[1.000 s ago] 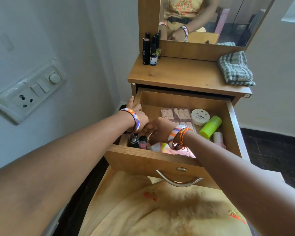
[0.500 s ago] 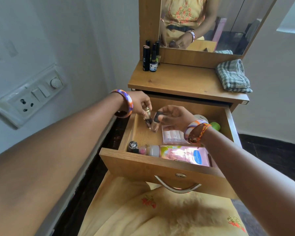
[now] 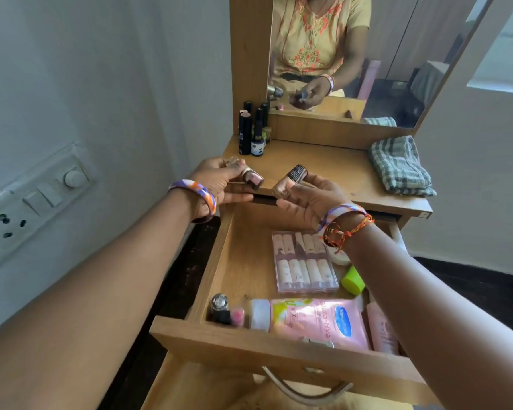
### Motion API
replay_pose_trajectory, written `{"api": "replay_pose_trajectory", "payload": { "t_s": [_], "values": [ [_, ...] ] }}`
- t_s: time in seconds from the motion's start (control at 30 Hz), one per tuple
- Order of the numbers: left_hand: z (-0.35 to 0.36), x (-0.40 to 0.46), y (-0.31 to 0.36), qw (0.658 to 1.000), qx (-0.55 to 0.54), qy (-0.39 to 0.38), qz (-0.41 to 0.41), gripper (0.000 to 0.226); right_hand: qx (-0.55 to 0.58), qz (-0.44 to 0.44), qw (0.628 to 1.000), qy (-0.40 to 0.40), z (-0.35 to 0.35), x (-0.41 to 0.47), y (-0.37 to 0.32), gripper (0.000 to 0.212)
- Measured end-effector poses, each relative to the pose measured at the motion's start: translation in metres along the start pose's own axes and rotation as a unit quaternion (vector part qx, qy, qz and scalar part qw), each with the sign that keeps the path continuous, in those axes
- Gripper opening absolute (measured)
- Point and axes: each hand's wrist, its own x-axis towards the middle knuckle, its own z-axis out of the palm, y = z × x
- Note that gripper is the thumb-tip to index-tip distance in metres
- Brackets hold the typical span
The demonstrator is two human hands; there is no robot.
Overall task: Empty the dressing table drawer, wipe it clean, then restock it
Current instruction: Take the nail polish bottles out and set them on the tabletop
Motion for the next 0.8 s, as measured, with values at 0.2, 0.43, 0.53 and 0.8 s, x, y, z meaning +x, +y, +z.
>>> {"api": "replay_pose_trajectory", "payload": {
  "t_s": [0.2,0.43,0.53,0.8],
  "values": [
    [-0.001,0.034,0.007,0.943,0.201,0.218,0.151,0.032,-0.206,-0.092,0.974,0.022,0.024,0.03,-0.016,0.043],
    [0.002,0.052,0.016,0.879,0.36,0.198,0.241,0.046,-0.439,-0.186,0.875,0.081,0.044,0.07,-0.004,0.041],
    [0.004,0.062,0.015,0.869,0.375,0.199,0.255,0.045,-0.44,-0.208,0.868,0.093,0.047,0.078,-0.004,0.04],
    [0.006,0.078,0.008,0.86,0.374,0.22,0.269,0.034,-0.42,-0.23,0.867,0.136,0.051,0.094,-0.003,0.038]
  ]
}}
